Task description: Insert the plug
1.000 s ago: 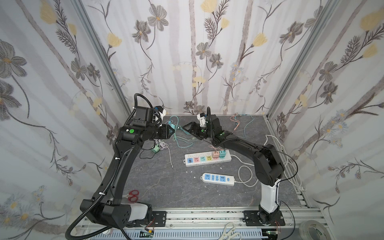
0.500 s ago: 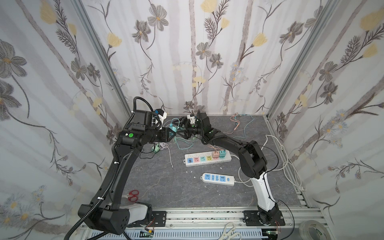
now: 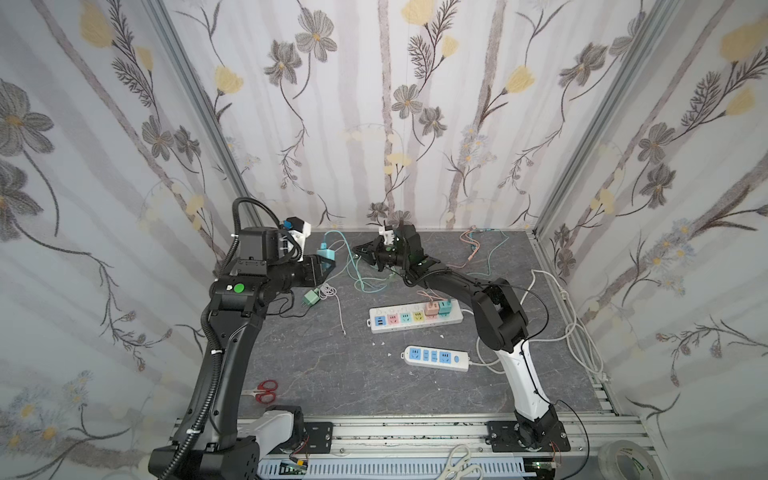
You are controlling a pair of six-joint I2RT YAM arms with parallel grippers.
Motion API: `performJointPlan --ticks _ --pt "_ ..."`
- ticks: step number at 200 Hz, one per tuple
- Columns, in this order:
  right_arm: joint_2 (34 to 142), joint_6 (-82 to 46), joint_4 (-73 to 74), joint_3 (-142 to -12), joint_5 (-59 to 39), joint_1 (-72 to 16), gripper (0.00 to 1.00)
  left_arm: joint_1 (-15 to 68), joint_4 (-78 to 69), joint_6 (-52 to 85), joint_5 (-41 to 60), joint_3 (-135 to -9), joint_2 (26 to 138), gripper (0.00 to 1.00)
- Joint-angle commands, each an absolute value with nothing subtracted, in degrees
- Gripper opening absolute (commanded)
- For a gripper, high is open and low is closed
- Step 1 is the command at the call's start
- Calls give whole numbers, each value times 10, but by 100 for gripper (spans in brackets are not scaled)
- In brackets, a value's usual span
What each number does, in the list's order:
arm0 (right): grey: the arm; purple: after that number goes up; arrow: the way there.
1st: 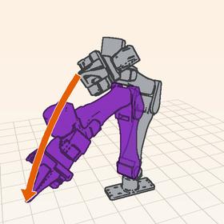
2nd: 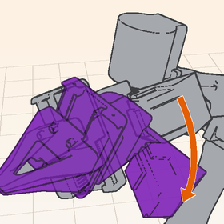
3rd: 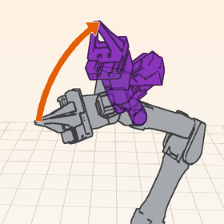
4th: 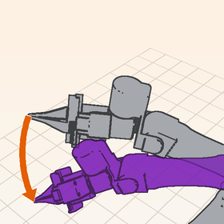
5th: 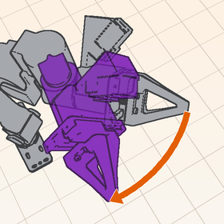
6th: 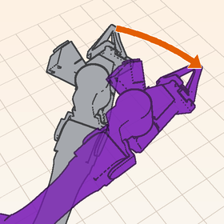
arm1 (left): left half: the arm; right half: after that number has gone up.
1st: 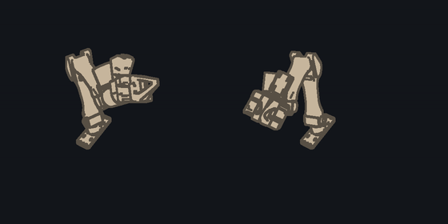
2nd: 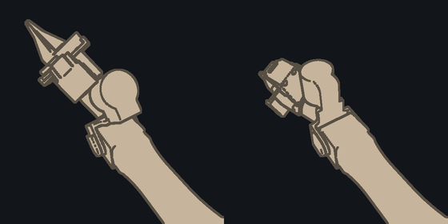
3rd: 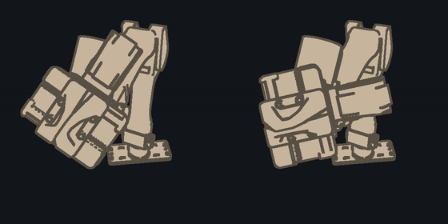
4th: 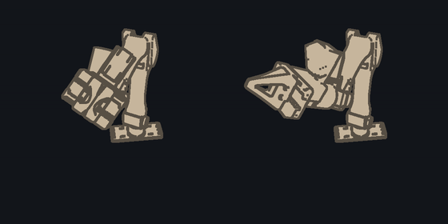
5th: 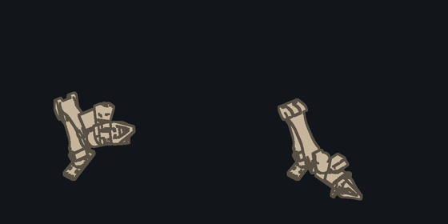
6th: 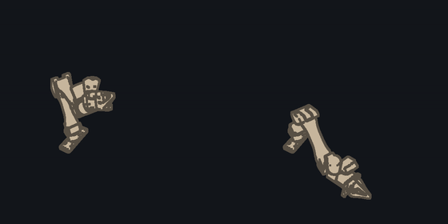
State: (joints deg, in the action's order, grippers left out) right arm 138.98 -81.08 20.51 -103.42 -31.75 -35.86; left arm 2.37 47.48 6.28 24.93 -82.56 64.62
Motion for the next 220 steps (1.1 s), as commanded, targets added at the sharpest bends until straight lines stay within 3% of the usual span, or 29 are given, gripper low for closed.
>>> performJointPlan --ticks 1,20,59,90,147,161,194,220 --pt "1347 -719 170 -1006 -274 -324 0 -8 492 78 13 -864 620 3" --pt "1324 -669 136 -981 -253 -284 0 -51 511 67 -100 -884 603 3" --pt "1325 -586 52 -1004 -208 -218 0 -136 535 48 -190 -914 587 2" --pt "1355 -535 -19 -1060 -177 -202 0 -180 544 39 -195 -925 584 1" --pt "1415 -513 -91 -1154 -145 -199 0 -185 560 49 -192 -908 591 0" --pt "1414 -495 -89 -1156 -146 -200 11 -185 562 50 -135 -902 592 0" --pt "1394 -431 -128 -1155 -159 -204 41 -164 560 67 103 -865 605 0" --pt "1352 -412 -177 -1132 -144 -209 72 -95 575 67 129 -858 620 0"
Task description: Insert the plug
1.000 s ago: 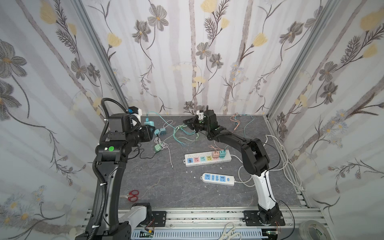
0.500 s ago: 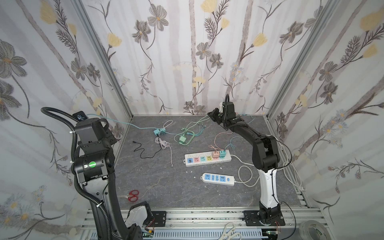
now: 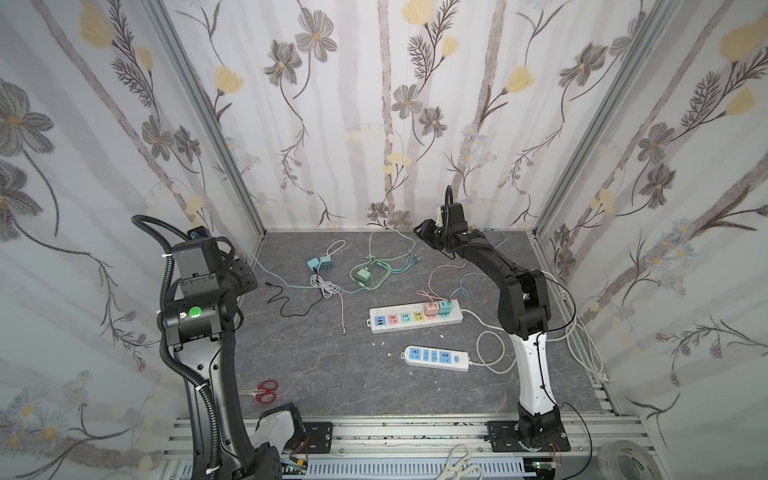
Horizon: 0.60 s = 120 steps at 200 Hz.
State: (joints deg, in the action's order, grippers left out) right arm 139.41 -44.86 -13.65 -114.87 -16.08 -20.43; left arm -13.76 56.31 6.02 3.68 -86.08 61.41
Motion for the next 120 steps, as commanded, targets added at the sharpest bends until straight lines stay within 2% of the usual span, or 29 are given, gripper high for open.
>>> performJointPlan --ticks 1,6,8,12,38,68,98,120 --pt "1350 -412 -178 -1130 -143 -209 74 -92 576 66 129 -859 621 0" --pt "1339 -414 -179 -1118 -140 -212 87 -80 580 66 131 -861 625 0" --pt "1335 -414 -180 -1113 -139 -212 95 -76 581 67 133 -862 626 0" --pt "1325 -417 -178 -1104 -139 -214 99 -67 583 68 136 -865 629 0" --pt "1269 -463 -140 -1034 -170 -230 99 -18 577 79 180 -882 648 0" --pt "1223 -616 -11 -930 -220 -266 99 7 540 99 244 -901 660 0" --pt "1239 -761 111 -890 -274 -311 99 8 508 126 286 -916 662 0" --pt "1263 -857 189 -867 -273 -352 99 7 488 135 309 -918 656 0"
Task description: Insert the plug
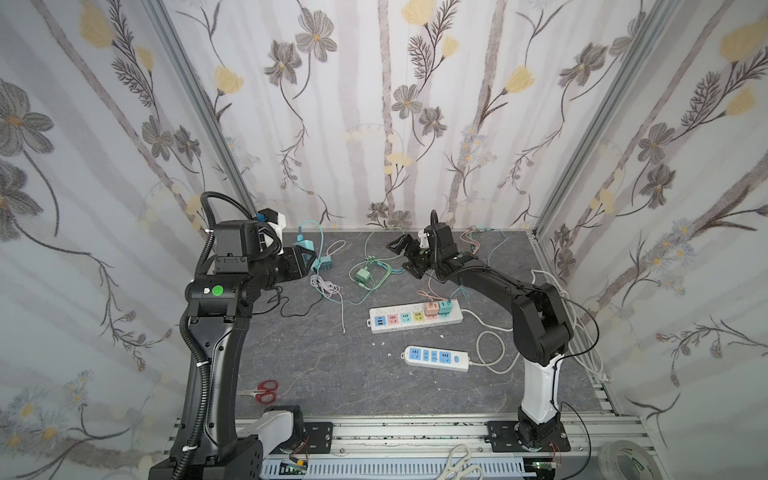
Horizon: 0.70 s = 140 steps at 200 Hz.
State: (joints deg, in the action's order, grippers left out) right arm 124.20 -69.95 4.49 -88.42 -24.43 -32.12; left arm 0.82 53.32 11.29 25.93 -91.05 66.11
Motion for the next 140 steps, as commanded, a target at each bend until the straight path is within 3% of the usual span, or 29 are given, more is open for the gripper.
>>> performJointPlan --ticks 1,51,140 --pt "1264 -859 190 -866 -272 -353 99 8 488 135 309 -919 656 0" --pt "1286 -859 155 -855 -213 -403 99 7 480 133 275 -975 656 0" --pt "1368 -877 146 -900 -222 -422 99 7 464 143 294 -989 640 0"
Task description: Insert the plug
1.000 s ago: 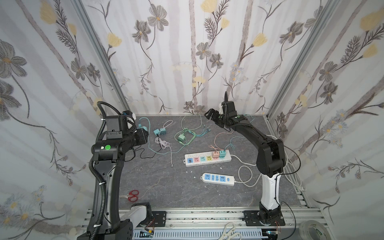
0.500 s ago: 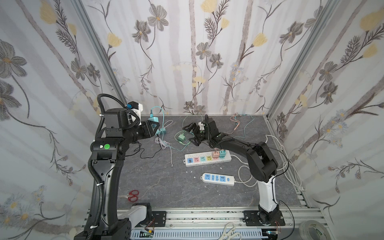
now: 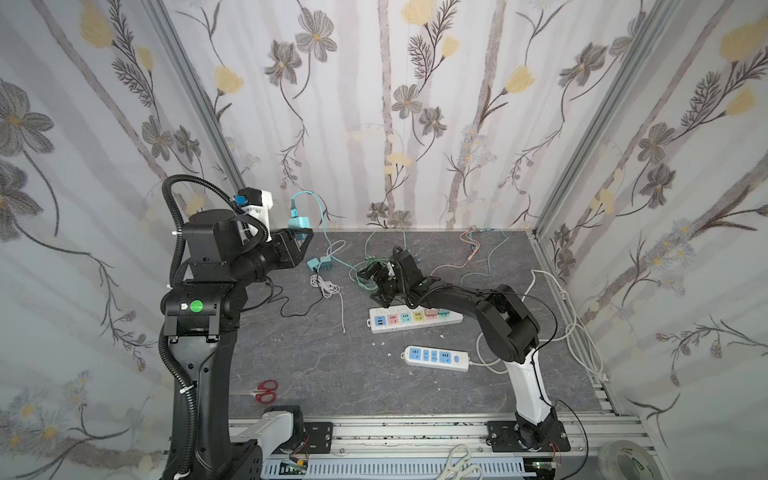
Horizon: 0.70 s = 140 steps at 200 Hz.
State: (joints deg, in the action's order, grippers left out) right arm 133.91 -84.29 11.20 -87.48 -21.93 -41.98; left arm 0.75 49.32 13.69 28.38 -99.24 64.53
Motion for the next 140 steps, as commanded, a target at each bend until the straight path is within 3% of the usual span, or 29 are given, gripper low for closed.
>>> performJointPlan --ticks 1,27,50,85,101,140 --pt "1369 -879 147 -902 -222 -422 99 7 464 143 294 -989 640 0" --pt "1422 -903 170 -957 -215 -421 93 7 464 142 276 -974 626 0" --pt "1439 -879 182 -1000 -202 -418 53 4 479 132 247 -961 611 0" --pt "1365 -678 107 -1055 -196 -416 7 4 524 108 127 -937 596 0" --pt "1323 -577 74 -1077 -200 -408 0 4 538 101 96 -921 595 0" --pt "1278 -362 -113 -1219 -260 -379 0 4 532 99 147 -890 601 0"
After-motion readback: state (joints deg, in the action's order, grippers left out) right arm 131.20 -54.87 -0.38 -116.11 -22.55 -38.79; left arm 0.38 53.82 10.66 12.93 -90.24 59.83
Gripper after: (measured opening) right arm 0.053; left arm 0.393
